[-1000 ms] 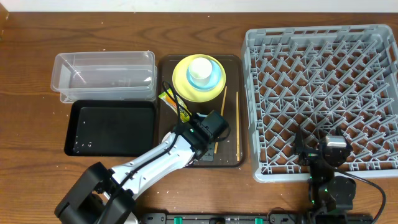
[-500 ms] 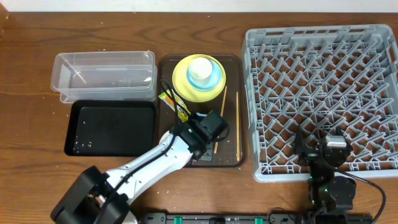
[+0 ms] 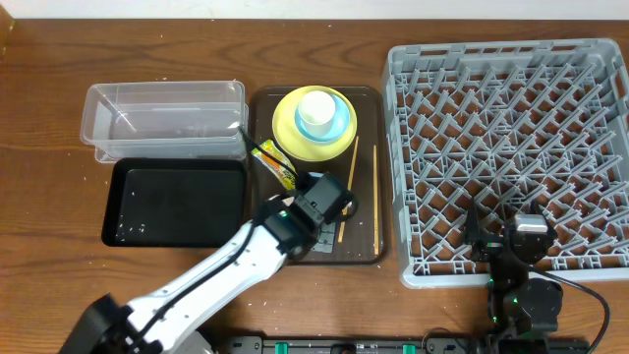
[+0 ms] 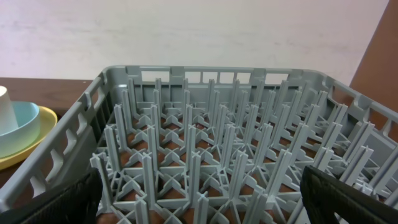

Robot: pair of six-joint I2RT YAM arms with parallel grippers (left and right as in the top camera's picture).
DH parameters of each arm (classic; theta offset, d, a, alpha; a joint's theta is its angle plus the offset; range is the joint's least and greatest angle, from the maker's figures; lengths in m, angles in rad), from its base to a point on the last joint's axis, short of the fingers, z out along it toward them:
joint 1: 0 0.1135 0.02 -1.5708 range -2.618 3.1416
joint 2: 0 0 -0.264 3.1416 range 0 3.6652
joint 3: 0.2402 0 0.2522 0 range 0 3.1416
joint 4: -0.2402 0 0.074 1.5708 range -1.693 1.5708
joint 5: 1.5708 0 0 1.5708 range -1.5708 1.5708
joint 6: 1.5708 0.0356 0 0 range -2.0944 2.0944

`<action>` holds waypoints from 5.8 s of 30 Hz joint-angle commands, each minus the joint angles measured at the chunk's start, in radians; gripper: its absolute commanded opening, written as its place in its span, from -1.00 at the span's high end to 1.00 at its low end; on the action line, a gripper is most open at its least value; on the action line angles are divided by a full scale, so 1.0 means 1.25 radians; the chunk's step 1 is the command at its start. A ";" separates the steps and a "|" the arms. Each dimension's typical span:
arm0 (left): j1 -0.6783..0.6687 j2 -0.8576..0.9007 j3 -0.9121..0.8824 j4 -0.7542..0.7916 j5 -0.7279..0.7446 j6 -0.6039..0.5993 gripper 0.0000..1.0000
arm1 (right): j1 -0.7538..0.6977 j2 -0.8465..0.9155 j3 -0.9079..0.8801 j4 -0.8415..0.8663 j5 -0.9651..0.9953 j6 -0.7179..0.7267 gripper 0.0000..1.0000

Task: Sort waste into correct bins and load items into the dishwasher rack

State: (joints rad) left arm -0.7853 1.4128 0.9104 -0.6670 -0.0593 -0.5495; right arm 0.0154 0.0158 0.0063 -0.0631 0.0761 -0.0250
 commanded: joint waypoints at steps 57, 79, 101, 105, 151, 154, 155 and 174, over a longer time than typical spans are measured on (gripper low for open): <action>0.253 -0.059 0.030 -0.100 0.136 0.172 0.33 | 0.001 -0.001 -0.001 -0.002 0.001 0.014 -0.98; 0.253 -0.059 0.030 -0.106 0.136 0.172 0.33 | 0.001 -0.001 -0.001 -0.002 0.001 0.014 -0.98; 0.190 -0.059 0.027 -0.106 0.136 0.158 0.33 | 0.001 -0.001 -0.001 -0.002 0.001 0.014 -0.97; 0.179 -0.059 0.019 -0.103 0.136 0.154 0.33 | 0.001 -0.001 -0.001 -0.002 0.001 0.014 -0.99; 0.044 0.161 0.018 0.063 0.016 0.115 0.26 | 0.001 -0.001 -0.001 -0.002 0.001 0.014 -0.99; 0.044 0.161 0.018 0.062 0.016 0.115 0.49 | 0.001 -0.001 -0.001 -0.002 0.001 0.014 -0.98; 0.044 0.161 0.018 0.062 0.016 0.115 0.53 | 0.001 -0.001 -0.001 -0.002 0.001 0.014 -0.99; 0.044 0.087 0.071 -0.007 0.017 0.116 0.88 | 0.001 -0.001 -0.001 -0.002 0.001 0.014 -0.98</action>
State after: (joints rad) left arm -0.7284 1.5776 0.9421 -0.6491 -0.0338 -0.3996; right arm 0.0154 0.0158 0.0063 -0.0631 0.0761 -0.0250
